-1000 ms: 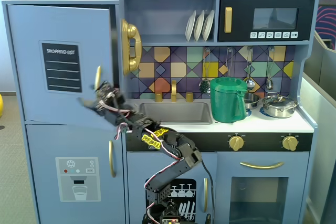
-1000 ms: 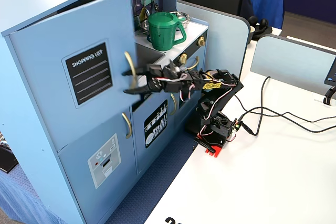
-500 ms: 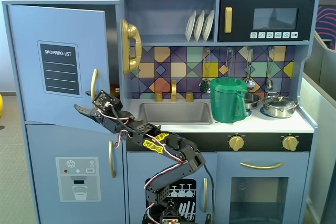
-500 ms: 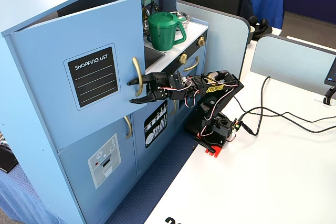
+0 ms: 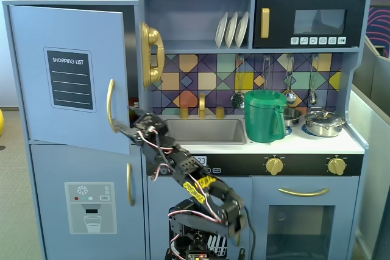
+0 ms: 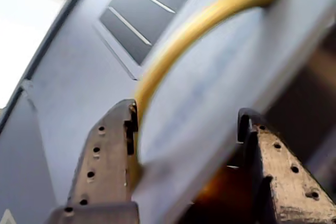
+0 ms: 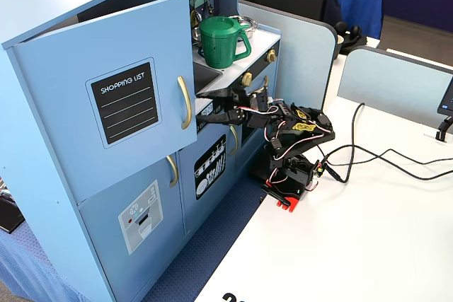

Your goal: Open the left cabinet door

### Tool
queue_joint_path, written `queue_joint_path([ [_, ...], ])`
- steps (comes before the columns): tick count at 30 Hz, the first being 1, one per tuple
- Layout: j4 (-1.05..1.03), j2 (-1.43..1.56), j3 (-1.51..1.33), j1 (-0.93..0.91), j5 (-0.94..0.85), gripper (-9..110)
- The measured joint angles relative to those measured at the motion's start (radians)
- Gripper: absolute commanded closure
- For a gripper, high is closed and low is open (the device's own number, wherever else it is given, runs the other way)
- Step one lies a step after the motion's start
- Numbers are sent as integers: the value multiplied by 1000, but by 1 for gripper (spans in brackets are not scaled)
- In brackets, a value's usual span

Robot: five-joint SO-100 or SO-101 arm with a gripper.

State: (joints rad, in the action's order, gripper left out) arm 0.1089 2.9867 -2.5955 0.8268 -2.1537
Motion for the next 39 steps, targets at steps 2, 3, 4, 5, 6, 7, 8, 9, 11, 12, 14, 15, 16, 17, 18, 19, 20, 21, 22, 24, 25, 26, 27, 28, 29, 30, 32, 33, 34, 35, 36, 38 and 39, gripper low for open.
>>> queue_joint_path([
  [2,-23,61,-25,-43,26,85],
  [3,-37,83,-28,-63,40,85],
  [4,-51,106,-29,-86,55,85],
  [5,-63,130,-34,-110,74,85],
  [6,-75,137,-34,-135,94,86],
  [7,-91,140,-34,-164,114,86],
  [8,-109,140,-34,-196,137,86],
  [9,-129,140,-34,-230,160,86],
  [11,-164,120,-34,-302,212,86],
  [12,-172,101,-34,-336,229,86],
  [14,-172,49,-34,-373,249,87],
  [15,-170,21,-34,-373,249,87],
  [16,-160,-12,-34,-368,247,87],
  [17,-143,-48,-34,-356,239,87],
  [18,-126,-72,-34,-341,225,87],
  [19,-109,-100,-34,-321,213,87],
  [20,-89,-127,-34,-299,199,87],
  [21,-74,-152,-29,-275,184,87],
  [22,-61,-175,-26,-249,167,87],
  [24,-25,-212,-23,-190,132,87],
  [25,-3,-225,-23,-155,120,87],
  [26,18,-239,-23,-123,94,87],
  [27,38,-250,-23,-89,72,87],
  [28,57,-261,-23,-54,51,88],
  [29,72,-272,-23,-15,31,88],
  [30,89,-281,-23,25,12,88],
  [32,117,-305,-23,104,-31,88],
  [33,132,-322,-23,140,-48,88],
  [34,149,-339,-23,175,-63,88],
  [35,161,-354,-23,209,-77,88],
  [36,178,-373,-20,239,-89,88],
  [38,209,-407,-14,295,-117,88],
  [39,221,-422,-12,311,-126,88],
])
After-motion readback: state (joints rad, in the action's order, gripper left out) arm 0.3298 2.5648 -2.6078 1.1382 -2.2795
